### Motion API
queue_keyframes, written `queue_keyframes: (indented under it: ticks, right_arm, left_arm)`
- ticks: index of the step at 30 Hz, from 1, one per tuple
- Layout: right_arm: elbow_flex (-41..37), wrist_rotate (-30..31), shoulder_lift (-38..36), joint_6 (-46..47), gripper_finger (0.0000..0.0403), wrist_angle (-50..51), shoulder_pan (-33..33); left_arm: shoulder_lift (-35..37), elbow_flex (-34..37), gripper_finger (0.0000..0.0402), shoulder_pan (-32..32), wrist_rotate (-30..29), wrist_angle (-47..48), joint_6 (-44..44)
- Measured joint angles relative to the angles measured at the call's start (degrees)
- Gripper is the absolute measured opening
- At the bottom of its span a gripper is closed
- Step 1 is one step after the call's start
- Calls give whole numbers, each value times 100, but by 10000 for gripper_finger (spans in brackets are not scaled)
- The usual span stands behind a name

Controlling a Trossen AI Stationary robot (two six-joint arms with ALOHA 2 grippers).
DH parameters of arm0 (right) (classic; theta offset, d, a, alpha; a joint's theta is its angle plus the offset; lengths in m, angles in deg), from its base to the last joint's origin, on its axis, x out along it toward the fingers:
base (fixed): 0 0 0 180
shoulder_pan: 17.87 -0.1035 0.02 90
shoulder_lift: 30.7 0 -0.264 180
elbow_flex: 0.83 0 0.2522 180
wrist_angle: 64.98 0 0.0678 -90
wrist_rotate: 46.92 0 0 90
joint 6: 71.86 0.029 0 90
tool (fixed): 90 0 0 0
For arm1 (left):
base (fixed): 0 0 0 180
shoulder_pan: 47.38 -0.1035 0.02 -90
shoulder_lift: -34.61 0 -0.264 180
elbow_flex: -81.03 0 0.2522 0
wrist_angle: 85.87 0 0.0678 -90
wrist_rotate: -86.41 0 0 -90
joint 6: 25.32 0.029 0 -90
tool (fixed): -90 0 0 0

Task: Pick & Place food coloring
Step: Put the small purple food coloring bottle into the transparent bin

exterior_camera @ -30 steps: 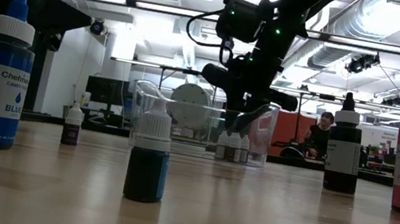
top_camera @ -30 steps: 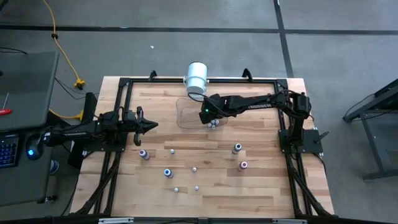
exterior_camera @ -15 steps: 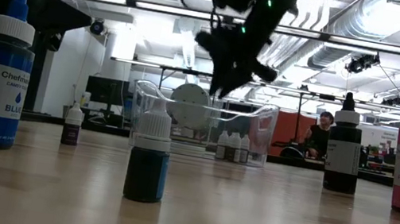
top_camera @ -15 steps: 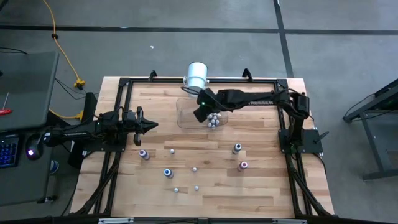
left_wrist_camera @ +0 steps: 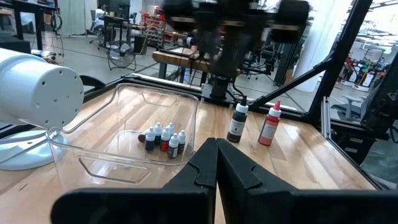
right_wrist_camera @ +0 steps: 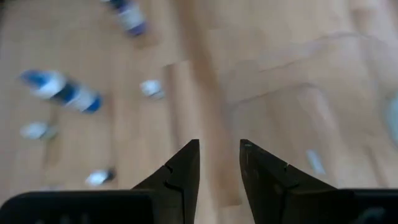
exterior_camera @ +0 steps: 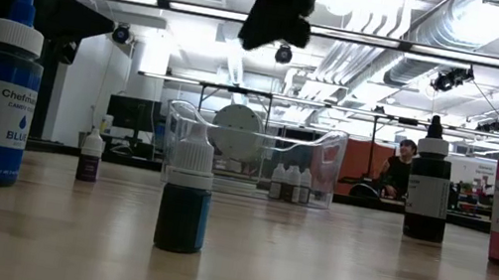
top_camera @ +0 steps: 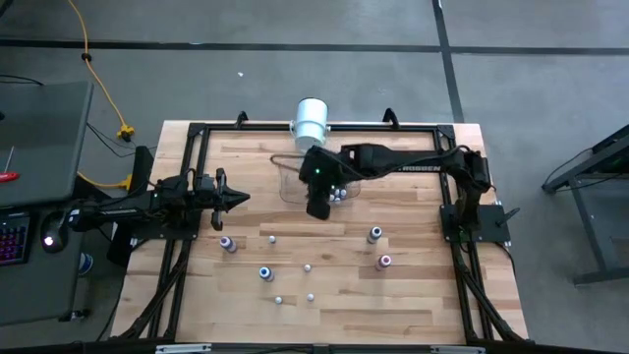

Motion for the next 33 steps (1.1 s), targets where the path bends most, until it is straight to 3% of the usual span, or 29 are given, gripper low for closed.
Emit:
queue_keyframes:
  ticks: [10, 20, 26, 33]
  right_arm:
    - [-126, -544, 0, -1325, 104, -85, -1029]
    - [-530, -332, 367, -825, 103, -1004, -1656]
    - [21, -325, 852, -612, 103, -1029, -1712]
    - [1414, -293, 1745, -589, 103, -360, -1542]
  left_arm:
    - [-2, 0, 1, 0, 0, -2, 0]
    - [0, 0, 1, -1, 0, 0, 1]
    - [-2, 0, 1, -2, 0, -2, 2]
    - [-2, 0, 1, 0, 0, 0, 2]
